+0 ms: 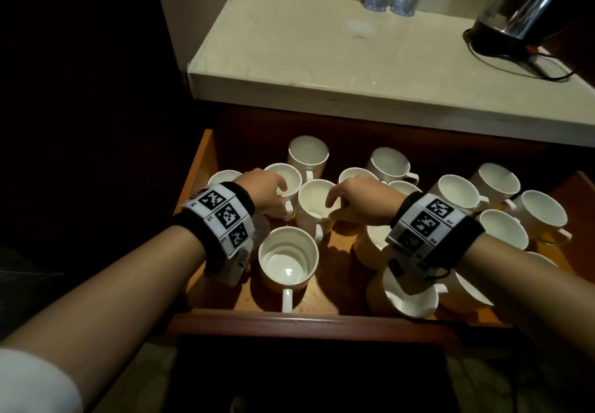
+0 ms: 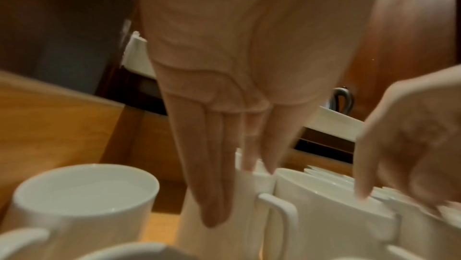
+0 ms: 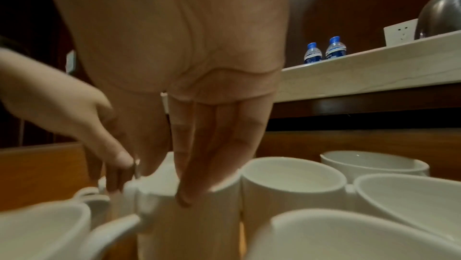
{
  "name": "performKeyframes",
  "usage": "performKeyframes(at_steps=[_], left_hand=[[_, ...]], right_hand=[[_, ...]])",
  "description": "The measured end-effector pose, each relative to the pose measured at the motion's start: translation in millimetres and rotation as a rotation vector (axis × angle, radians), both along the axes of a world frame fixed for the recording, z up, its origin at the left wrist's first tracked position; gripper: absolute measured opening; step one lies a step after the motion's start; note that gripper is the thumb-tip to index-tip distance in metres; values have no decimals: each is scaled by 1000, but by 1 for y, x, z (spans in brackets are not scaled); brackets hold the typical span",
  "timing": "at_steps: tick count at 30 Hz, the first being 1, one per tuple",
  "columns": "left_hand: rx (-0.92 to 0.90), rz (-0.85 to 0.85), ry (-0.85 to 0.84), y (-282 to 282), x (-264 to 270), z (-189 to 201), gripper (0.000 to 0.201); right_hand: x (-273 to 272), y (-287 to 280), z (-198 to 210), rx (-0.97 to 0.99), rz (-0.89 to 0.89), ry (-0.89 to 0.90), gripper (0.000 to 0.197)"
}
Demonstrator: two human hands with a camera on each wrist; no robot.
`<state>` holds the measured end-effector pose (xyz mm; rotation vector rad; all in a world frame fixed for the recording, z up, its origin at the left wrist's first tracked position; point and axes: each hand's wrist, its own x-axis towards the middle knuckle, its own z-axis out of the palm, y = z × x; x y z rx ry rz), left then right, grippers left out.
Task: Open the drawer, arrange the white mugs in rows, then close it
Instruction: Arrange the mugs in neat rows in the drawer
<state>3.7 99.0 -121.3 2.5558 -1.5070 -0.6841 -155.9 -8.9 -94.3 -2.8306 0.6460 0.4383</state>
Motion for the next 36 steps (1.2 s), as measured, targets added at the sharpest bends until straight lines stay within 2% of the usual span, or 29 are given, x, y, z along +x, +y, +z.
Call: performKeyframes(at_steps=[3,9,12,15,18,22,24,27,31,34,36], left_hand=[[8,5,-35,0,-1,0,29],[45,23,-66,6,4,4,25],[57,27,-38,8,2,8,29],[-42,29,-16,3,-8,20,36],[-140,-22,44,-11,-27,34,28],[-165,-65,261,-33,-61,37,25],[-149,-82,303,-43,-76,35,27],[-110,-129,273,-54,-93,29,24],[73,-179,346,-65,-112,17,25],[163,-189,335,-70,-119,10,27],[183,-197,326,-72,-122,6,27]], right_hand=[[1,-4,-7,-35,-5,41,30],[-3,-10,-11,7,-38,-34,22],[-12,-19,-2,27,-76,-67,22],[-26,-35,8,25,-162,-93,20],[-47,-51,14,41,-264,-100,18],[-73,-66,13,50,-323,-71,18],[-84,-69,13,38,-305,-44,19],[-98,-73,11,69,-271,-19,20],[-109,-76,2,91,-172,35,21],[-112,-78,-4,42,-104,1,21],[-114,-78,0,88,-94,-28,19]])
